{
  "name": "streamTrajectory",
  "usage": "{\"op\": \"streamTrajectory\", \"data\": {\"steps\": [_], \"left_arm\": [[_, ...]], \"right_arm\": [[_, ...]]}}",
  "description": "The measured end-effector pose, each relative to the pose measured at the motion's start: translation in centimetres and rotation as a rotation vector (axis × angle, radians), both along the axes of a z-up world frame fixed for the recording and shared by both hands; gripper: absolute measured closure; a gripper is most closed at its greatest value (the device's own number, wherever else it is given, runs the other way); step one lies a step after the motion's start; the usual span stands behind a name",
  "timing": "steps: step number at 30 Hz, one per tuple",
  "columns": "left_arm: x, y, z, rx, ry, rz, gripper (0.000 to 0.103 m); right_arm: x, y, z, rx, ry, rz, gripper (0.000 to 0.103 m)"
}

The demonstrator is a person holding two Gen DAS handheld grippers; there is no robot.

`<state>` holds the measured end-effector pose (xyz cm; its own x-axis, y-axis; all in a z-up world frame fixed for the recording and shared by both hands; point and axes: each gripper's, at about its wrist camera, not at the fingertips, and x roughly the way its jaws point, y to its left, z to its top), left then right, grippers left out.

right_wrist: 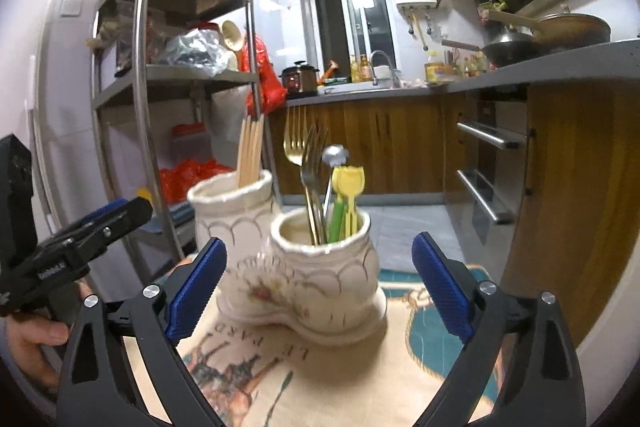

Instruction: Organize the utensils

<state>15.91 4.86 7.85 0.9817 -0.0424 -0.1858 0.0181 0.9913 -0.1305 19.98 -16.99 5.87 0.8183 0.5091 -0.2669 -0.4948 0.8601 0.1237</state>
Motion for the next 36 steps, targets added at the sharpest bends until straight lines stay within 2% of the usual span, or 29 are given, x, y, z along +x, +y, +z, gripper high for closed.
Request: {"op": "streamTrajectory", "data": {"steps": [6,14,21,36], "left_arm": [[-1.3,-1.5,-1.4,0.02,-0.008,-0.015,0.006],[-2.0,-2.2,-1.3,0.042,-0.04,-0.001,0.006],[-2.3,-2.6,-1.3,0.062,-0.035,-0.01,0.006],[-2.0,-2.7,-1.3,0.064,-0.017,0.012,0.006]], "right_arm": [[-1.1,-0.3,-1.0,-0.011,-0.021,-0.042,0.009],[-1.3,-0.8,-1.1,-0.002,-0.025,-0.077,0.009],[-1.5,0.1,-1.2,-0.045,-0.041,-0.074,0.009],[-1.5,0.3,-1.2,-0.056,-0.034,-0.066,0.008]]}}
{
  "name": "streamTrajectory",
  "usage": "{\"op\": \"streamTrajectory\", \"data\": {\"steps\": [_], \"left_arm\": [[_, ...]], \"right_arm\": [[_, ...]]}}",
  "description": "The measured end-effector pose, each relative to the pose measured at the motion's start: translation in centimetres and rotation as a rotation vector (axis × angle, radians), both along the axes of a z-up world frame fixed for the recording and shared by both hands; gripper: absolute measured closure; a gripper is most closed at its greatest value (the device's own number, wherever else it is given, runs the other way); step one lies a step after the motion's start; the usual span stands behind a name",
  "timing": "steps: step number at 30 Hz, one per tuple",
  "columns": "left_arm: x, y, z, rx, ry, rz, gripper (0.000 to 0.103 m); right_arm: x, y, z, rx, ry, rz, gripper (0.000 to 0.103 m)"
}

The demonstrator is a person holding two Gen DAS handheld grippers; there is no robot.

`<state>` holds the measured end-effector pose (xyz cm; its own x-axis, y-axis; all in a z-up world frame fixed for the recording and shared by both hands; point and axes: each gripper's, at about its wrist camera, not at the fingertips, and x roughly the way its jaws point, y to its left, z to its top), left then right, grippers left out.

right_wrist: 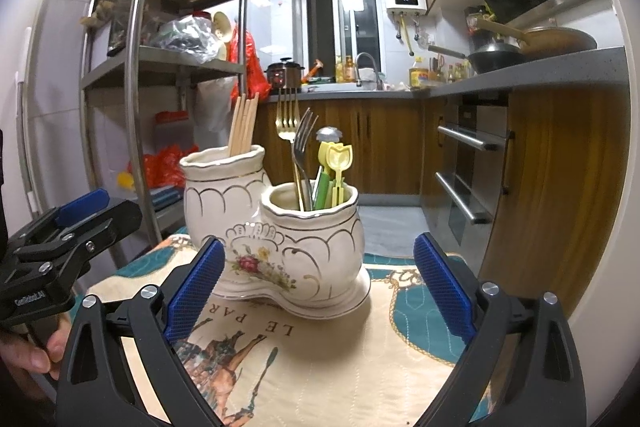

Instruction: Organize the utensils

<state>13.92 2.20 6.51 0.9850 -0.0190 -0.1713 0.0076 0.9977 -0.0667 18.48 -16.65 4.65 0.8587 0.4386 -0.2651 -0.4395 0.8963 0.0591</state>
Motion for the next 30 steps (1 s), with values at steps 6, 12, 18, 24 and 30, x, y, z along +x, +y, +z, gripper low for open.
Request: {"op": "streamTrajectory", "data": {"steps": [6,12,18,24,30], "left_arm": [[0.04,0.01,-0.02,0.002,0.003,0.007,0.006],[0.15,0.16,-0.06,0.003,0.008,0.012,0.006],[0.17,0.08,-0.05,0.003,0.008,0.012,0.006],[0.07,0.2,-0.15,0.007,0.011,0.002,0.006],[0.11,0.12,-0.12,0.009,0.011,0.0,0.006]], "right_arm": [[-0.01,0.02,0.01,0.001,0.001,-0.001,0.008],[-0.04,0.07,-0.01,0.001,0.001,-0.001,0.008],[-0.06,0.08,0.0,0.0,0.001,-0.001,0.007],[-0.07,0.12,0.0,-0.001,0.002,-0.001,0.007],[-0.07,0.13,0.02,0.001,0.002,-0.001,0.007]]}}
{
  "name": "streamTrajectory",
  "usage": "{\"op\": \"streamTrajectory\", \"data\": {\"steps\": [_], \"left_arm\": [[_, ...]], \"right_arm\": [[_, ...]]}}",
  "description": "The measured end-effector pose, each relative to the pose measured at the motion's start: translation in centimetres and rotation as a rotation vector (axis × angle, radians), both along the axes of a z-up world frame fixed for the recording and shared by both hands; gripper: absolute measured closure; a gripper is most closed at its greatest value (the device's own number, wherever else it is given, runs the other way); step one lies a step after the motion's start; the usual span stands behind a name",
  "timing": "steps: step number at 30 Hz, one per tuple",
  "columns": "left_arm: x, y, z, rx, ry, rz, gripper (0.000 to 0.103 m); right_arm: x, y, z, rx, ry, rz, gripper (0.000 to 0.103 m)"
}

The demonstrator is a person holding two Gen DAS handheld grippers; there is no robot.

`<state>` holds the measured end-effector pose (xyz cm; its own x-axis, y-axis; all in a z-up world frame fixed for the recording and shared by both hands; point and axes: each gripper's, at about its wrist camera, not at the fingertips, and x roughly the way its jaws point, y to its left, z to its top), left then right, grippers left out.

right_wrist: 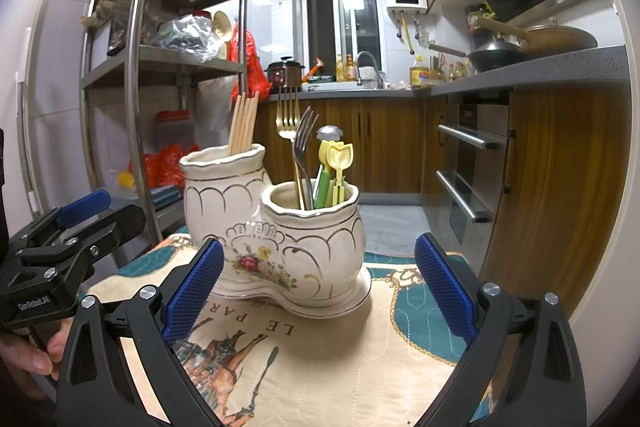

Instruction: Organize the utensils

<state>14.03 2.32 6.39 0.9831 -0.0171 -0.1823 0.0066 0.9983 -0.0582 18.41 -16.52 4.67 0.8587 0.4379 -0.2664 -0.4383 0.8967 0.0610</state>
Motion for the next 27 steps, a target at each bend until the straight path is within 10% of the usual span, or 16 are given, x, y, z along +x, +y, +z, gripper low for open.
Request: {"op": "streamTrajectory", "data": {"steps": [27], "left_arm": [[-0.05,0.12,0.16,-0.004,0.006,0.005,0.006]], "right_arm": [[0.04,0.0,0.03,-0.001,0.0,0.0,0.007]]}}
